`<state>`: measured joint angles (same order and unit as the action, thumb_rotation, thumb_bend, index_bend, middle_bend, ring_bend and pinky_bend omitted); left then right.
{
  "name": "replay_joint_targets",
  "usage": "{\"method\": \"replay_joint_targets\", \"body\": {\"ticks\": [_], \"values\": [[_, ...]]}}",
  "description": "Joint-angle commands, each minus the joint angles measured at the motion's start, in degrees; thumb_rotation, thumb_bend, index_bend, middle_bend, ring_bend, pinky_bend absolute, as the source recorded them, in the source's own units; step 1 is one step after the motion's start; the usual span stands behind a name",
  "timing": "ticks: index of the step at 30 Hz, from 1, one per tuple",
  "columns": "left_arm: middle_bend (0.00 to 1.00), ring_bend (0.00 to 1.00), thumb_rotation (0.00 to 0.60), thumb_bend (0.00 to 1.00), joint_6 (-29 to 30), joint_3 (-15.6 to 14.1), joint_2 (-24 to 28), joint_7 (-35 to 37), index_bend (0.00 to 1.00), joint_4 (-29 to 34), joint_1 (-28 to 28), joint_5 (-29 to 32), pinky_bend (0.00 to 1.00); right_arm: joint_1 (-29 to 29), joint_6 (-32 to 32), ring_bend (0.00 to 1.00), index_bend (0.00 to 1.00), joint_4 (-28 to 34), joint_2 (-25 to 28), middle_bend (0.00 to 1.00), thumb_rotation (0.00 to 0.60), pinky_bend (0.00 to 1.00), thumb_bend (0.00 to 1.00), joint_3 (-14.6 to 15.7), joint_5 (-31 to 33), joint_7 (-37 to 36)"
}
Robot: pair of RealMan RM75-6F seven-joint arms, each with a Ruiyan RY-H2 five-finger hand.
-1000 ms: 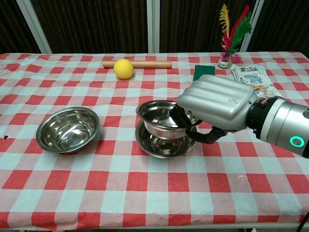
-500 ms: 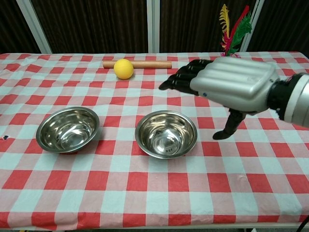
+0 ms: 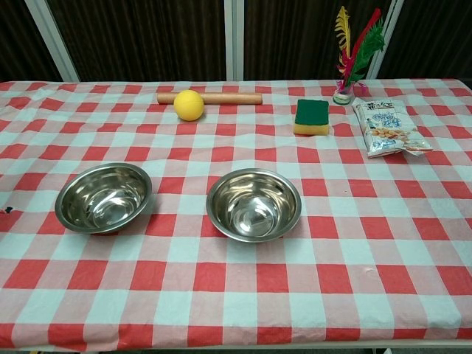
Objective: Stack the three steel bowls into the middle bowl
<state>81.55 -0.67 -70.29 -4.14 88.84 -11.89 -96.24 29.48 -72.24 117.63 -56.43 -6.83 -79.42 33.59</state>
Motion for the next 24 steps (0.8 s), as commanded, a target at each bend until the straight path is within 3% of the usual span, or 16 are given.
{"method": "replay_joint_targets", "body": {"ticks": [1, 10, 24], "values": [[0.31, 0.25, 0.6, 0.12, -5.7, -2.8, -0.9, -4.6, 0.27, 3.0, -3.8, -5.1, 0.31, -2.7, -2.1, 0.0, 0.0, 0.1, 3.7, 0.06, 0.6, 0.0, 0.0, -1.3, 0.5, -5.5], [0.33, 0.25, 0.6, 0.16, -17.5, -2.7, -6.6, -10.2, 0.29, 2.1, -10.6, -5.4, 0.32, -4.0, -1.6, 0.0, 0.0, -2.0, 4.9, 0.06, 0.6, 0.0, 0.0, -0.9, -0.9, -9.5], [0.39, 0.32, 0.6, 0.22, -22.1, -2.5, -14.2, -10.4, 0.36, -8.7, -15.0, -3.6, 0.38, -5.2, -0.9, 0.0, 0.0, -5.1, 4.8, 0.06, 0.6, 0.0, 0.0, -0.8, -1.0, -13.2]]}}
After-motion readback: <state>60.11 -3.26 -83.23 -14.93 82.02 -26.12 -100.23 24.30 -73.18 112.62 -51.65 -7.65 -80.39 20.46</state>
